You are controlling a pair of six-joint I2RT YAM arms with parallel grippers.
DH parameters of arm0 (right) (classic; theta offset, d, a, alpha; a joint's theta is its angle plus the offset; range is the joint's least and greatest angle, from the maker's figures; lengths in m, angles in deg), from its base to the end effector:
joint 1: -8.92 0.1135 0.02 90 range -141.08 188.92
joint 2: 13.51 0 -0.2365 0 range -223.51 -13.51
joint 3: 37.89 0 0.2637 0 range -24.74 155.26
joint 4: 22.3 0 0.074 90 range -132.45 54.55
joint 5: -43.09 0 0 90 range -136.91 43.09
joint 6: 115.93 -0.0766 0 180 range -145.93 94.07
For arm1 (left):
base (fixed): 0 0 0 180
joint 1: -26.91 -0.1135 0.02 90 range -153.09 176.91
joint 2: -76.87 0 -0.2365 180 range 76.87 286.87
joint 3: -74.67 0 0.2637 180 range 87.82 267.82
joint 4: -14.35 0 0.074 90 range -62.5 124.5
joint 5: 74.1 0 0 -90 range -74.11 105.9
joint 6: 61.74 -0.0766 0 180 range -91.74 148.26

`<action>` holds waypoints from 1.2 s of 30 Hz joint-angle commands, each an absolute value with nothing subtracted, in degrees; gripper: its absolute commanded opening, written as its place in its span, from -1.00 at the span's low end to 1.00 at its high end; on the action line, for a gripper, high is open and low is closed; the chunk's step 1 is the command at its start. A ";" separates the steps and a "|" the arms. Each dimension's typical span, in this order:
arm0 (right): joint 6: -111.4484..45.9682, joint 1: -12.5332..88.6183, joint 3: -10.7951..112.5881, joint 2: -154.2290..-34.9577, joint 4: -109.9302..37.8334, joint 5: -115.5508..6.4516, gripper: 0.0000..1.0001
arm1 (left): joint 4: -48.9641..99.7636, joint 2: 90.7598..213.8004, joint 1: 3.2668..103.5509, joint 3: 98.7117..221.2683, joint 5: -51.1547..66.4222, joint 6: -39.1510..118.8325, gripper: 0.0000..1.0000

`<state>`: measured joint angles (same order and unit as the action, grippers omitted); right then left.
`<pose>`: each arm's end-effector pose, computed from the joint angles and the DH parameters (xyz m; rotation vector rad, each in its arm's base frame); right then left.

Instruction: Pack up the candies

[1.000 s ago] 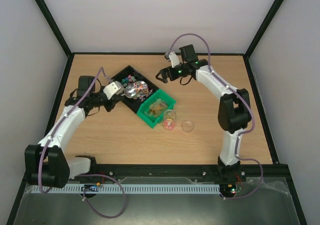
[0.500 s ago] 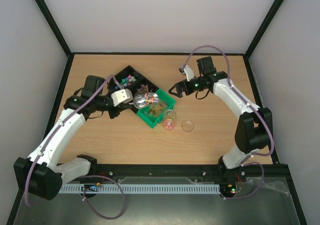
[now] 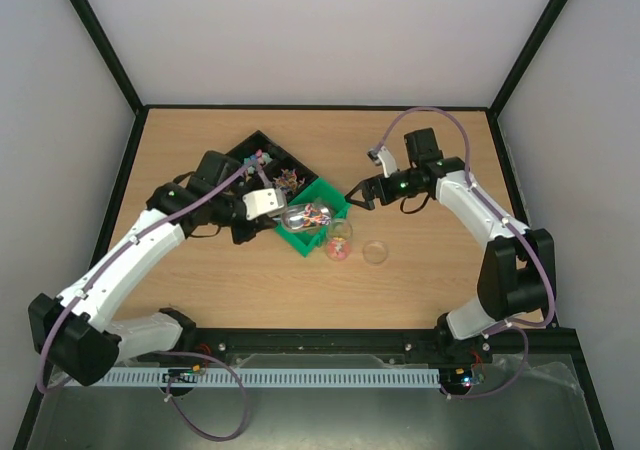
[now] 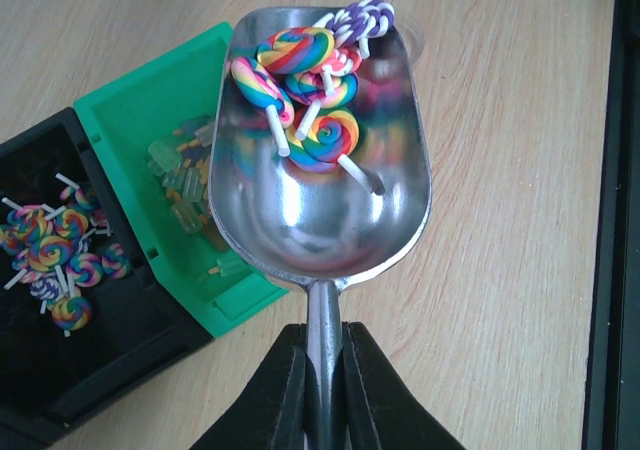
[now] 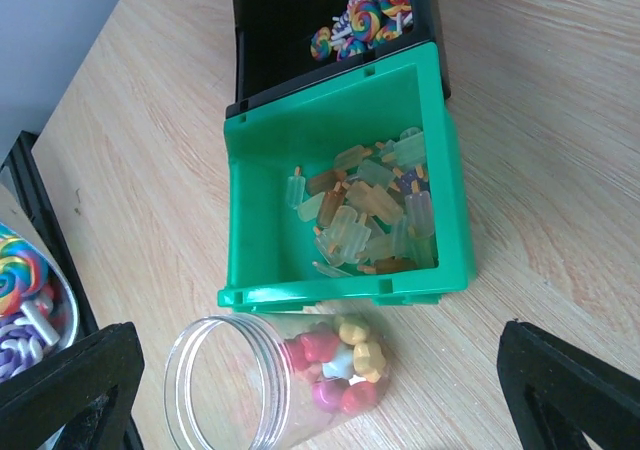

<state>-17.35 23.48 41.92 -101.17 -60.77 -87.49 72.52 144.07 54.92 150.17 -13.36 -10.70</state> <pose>0.3387 0.1394 0.2182 -0.7866 2.1614 0.8876 0.2297 -0.1646 0.2619 1.4839 1.8369 -0.5289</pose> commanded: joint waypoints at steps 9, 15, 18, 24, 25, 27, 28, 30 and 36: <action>-16.87 22.91 39.69 -100.17 -60.65 -89.26 0.97 | 77.86 149.58 59.31 157.06 -7.62 -9.87 -0.95; -16.94 22.23 39.32 -99.87 -60.54 -89.27 0.97 | 79.43 151.89 60.85 159.23 -5.89 -10.08 -0.95; -16.99 22.07 39.22 -99.82 -60.59 -89.27 0.97 | 79.45 152.70 61.25 159.72 -5.08 -10.13 -0.95; -16.98 21.92 39.22 -99.74 -60.52 -89.45 0.97 | 79.73 154.07 62.18 160.43 -3.09 -9.84 -0.95; -16.98 21.92 39.23 -99.79 -60.58 -89.43 0.97 | 79.83 154.05 62.35 160.54 -2.89 -9.97 -0.95; -17.01 21.92 39.23 -99.81 -60.58 -89.35 0.97 | 80.01 154.11 62.93 160.80 -1.99 -10.02 -0.95; -16.98 21.95 39.31 -99.82 -60.59 -89.36 0.97 | 80.04 154.32 63.27 160.89 -1.62 -9.94 -0.95; -17.12 21.88 39.33 -99.86 -60.67 -89.41 0.97 | 80.33 154.69 63.78 161.39 -0.73 -9.83 -0.95; -17.14 21.82 39.37 -99.57 -60.65 -89.42 0.97 | 80.48 155.45 64.95 162.11 1.15 -9.51 -0.95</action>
<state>-17.32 22.22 39.99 -101.15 -59.86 -87.90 79.47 154.85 64.23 160.05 -0.49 -10.02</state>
